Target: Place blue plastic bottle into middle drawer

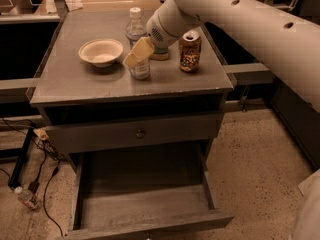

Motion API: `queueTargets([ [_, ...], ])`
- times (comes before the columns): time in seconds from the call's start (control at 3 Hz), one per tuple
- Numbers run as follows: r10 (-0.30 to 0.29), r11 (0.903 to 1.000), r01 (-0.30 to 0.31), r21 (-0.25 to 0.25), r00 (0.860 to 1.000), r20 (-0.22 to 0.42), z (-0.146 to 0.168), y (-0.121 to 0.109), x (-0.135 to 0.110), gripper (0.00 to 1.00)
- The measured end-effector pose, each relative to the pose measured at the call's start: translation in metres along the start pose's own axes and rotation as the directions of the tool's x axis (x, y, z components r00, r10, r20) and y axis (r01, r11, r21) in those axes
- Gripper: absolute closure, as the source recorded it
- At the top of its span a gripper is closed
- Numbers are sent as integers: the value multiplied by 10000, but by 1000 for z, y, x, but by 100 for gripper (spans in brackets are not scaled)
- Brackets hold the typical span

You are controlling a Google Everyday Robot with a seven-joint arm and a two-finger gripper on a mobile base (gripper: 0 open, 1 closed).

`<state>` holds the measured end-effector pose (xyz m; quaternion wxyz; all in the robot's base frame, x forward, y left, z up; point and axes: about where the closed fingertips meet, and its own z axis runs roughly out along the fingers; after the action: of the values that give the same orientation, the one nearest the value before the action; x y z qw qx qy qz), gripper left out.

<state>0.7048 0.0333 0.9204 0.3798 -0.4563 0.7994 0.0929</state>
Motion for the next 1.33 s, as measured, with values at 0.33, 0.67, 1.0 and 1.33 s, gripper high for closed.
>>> queueTargets([
  [0.33, 43, 9999, -39, 158, 9997, -227, 11, -16, 5, 0],
  [0.67, 155, 9996, -147, 241, 9994, -318, 19, -26, 10, 0],
  [1.0, 157, 9996, -149, 240, 9994, -317, 19, -26, 10, 0],
  [1.33, 428, 9988, -427, -239, 9991, 26, 5, -8, 14, 0],
])
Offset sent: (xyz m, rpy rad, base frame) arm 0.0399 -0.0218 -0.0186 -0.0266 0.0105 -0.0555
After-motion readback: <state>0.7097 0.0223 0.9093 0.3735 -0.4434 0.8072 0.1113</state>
